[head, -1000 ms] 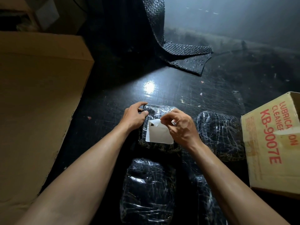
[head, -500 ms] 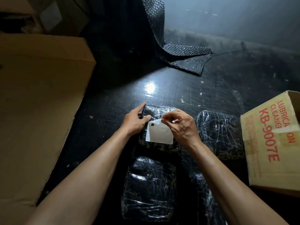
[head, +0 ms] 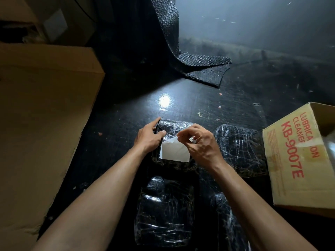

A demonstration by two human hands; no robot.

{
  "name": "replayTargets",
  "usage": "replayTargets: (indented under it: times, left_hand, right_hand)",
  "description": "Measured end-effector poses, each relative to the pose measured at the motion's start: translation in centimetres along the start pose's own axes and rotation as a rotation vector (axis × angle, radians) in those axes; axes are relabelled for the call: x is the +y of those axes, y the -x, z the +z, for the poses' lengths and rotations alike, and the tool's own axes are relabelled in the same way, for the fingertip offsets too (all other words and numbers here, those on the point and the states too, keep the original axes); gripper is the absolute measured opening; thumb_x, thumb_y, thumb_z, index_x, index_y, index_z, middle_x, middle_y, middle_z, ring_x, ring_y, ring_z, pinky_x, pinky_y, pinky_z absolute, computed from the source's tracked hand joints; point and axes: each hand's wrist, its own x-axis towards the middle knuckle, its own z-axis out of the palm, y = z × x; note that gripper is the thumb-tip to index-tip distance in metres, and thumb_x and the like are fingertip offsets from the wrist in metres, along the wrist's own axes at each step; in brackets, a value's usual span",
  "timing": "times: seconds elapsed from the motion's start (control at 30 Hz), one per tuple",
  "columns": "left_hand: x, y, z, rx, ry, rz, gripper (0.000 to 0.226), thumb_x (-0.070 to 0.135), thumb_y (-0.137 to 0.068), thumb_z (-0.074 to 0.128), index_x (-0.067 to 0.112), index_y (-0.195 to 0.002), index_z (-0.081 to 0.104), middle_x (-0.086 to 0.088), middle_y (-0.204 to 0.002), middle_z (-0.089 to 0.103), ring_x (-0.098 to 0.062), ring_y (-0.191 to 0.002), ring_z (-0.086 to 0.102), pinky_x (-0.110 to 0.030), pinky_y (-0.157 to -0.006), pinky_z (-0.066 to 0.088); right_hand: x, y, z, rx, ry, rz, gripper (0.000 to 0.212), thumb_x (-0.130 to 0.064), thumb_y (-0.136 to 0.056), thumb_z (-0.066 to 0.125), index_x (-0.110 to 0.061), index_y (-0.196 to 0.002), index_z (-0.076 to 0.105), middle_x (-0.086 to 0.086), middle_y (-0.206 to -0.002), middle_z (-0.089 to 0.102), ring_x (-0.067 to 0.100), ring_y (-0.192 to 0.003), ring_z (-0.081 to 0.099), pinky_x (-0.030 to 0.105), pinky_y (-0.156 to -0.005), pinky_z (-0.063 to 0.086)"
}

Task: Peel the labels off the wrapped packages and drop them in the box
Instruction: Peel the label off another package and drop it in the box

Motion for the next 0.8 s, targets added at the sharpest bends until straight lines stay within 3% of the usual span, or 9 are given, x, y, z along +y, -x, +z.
replayTargets:
  times: [0.13,0.33,0.47,0.63,0.8]
  left_hand:
    - [-0.4,0.7,0.1,-0.016,0.023,0.026,0.067,0.048,-0.088,0.065,0.047,-0.149,0.037,0.001,-0.146,0.055,-0.020,-0.132,0.054,-0.033,-0.102,0.041]
    - [-1.2,1.5,0.1,-0.041,0.079,0.024,0.071,0.041,-0.086,0.070,0.048,-0.149,0.038,0.006,-0.134,0.065,-0.013,-0.130,0.055,-0.029,-0.104,0.039]
    - [-1.2,1.5,0.0,-0.043,0.088,0.017,0.071,0.038,-0.087,0.072,0.045,-0.149,0.039,0.002,-0.137,0.063,-0.013,-0.132,0.053,-0.030,-0.106,0.039]
    - [-1.4,1.5,0.1,-0.024,0.113,0.024,0.071,0.038,-0.085,0.074,0.042,-0.148,0.042,0.003,-0.137,0.063,-0.012,-0.128,0.055,-0.032,-0.107,0.041]
    - [-1.5,1.6,0.4,-0.003,0.120,0.028,0.067,0.036,-0.086,0.074,0.041,-0.147,0.045,0.004,-0.136,0.063,-0.012,-0.127,0.057,-0.024,-0.101,0.038]
  right_hand:
    - [0.1,-0.1,-0.3,0.016,-0.017,0.024,0.009,-0.015,-0.088,0.074,-0.021,-0.093,0.078,-0.007,-0.094,0.066,0.009,-0.085,0.066,0.034,-0.078,0.057]
    - [0.3,-0.3,0.2,0.035,0.115,0.025,0.009,-0.023,-0.092,0.070,-0.030,-0.095,0.075,-0.006,-0.101,0.059,0.014,-0.102,0.052,0.032,-0.085,0.045]
    - [0.1,-0.3,0.0,0.027,0.079,0.021,0.013,-0.019,-0.093,0.068,-0.028,-0.099,0.074,-0.009,-0.098,0.064,0.013,-0.096,0.062,0.041,-0.083,0.055]
    - [0.1,-0.2,-0.5,0.032,0.022,0.022,0.021,-0.014,-0.087,0.075,-0.023,-0.106,0.076,-0.006,-0.102,0.072,0.004,-0.089,0.067,0.030,-0.081,0.060]
    - [-0.3,-0.2,-0.7,0.044,0.027,0.057,0.036,-0.018,-0.084,0.078,-0.023,-0.119,0.071,-0.011,-0.089,0.073,0.001,-0.080,0.067,0.014,-0.077,0.053]
